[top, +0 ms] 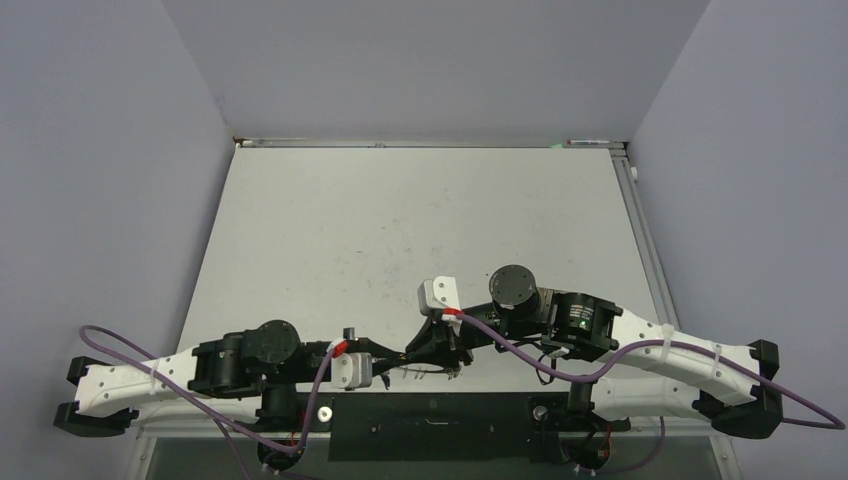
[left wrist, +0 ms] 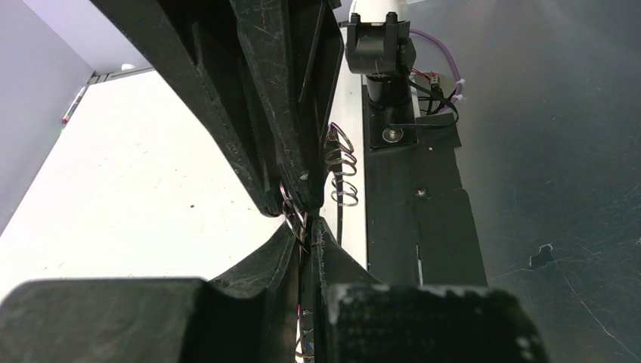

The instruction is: Put the keys on the keyring

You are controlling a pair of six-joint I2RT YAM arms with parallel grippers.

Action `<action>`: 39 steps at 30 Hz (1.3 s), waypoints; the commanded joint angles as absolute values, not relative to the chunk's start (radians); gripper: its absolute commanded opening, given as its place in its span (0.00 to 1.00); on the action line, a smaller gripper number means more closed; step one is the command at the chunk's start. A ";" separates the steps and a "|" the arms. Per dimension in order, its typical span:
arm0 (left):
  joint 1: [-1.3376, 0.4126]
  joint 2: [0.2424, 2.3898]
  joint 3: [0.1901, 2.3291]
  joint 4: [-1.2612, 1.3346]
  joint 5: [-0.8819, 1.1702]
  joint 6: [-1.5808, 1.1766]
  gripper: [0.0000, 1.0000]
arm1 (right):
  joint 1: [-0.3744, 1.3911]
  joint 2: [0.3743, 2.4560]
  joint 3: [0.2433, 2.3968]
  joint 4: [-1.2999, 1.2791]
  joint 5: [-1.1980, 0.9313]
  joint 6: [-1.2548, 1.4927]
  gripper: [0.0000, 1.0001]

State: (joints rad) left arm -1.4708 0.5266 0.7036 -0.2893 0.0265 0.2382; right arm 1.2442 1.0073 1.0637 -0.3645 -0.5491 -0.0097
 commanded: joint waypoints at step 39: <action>-1.476 0.568 0.849 -0.418 -0.102 0.133 0.44 | 1.256 1.025 1.137 -0.474 -0.391 -0.092 0.05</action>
State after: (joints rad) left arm -1.4712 0.5243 0.8097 -0.4133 -0.0795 0.1619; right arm 1.2453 1.0267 1.0912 -0.5098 -0.4244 -0.0746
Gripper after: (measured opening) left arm 0.462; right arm 0.065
